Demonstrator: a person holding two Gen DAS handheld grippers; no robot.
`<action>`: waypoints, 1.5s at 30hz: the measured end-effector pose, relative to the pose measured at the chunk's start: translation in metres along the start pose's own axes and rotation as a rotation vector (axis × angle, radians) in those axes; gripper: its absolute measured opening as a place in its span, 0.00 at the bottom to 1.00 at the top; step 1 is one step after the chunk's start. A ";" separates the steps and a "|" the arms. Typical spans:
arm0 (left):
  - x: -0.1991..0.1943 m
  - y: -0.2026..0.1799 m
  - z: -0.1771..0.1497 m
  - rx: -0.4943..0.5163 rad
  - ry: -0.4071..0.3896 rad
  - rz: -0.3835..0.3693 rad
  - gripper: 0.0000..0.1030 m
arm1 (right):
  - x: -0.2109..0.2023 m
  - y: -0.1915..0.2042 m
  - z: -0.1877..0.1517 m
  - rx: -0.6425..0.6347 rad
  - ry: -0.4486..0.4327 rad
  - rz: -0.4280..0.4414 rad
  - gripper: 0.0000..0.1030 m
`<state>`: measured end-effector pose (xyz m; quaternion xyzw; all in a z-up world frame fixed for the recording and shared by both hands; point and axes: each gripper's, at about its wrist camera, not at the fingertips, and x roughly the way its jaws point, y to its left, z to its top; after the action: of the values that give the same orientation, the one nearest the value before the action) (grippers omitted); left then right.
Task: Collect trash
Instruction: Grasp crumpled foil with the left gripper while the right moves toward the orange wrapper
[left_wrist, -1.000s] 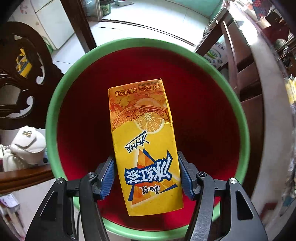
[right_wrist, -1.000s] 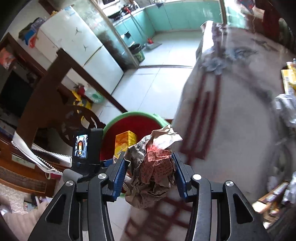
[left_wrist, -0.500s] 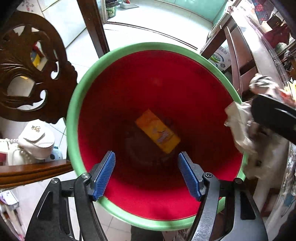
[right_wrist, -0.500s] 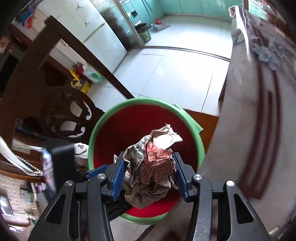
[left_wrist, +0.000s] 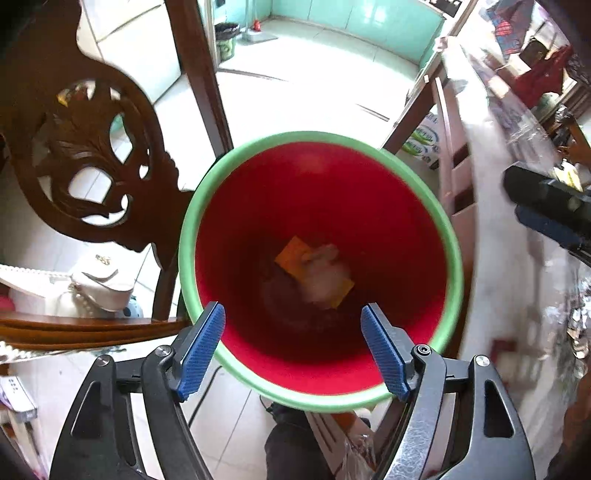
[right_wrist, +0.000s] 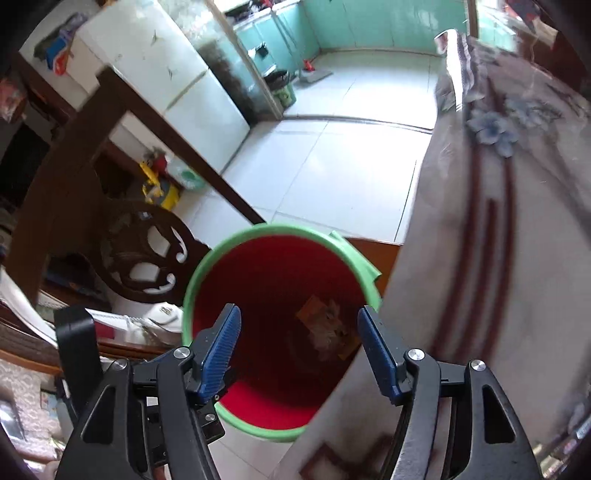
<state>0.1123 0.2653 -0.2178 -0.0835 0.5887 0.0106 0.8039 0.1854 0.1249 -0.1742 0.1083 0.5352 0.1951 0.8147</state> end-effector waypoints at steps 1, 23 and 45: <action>-0.006 -0.004 -0.001 0.010 -0.012 -0.004 0.74 | -0.017 -0.005 -0.003 0.013 -0.029 0.014 0.63; -0.087 -0.288 -0.049 0.369 -0.129 -0.281 0.87 | -0.312 -0.288 -0.142 0.248 -0.230 -0.421 0.65; -0.042 -0.381 -0.057 0.441 -0.070 -0.179 0.87 | -0.326 -0.369 -0.191 0.424 -0.203 -0.371 0.65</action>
<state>0.0891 -0.1153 -0.1484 0.0426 0.5389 -0.1869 0.8203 -0.0291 -0.3545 -0.1232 0.1953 0.4903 -0.0852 0.8451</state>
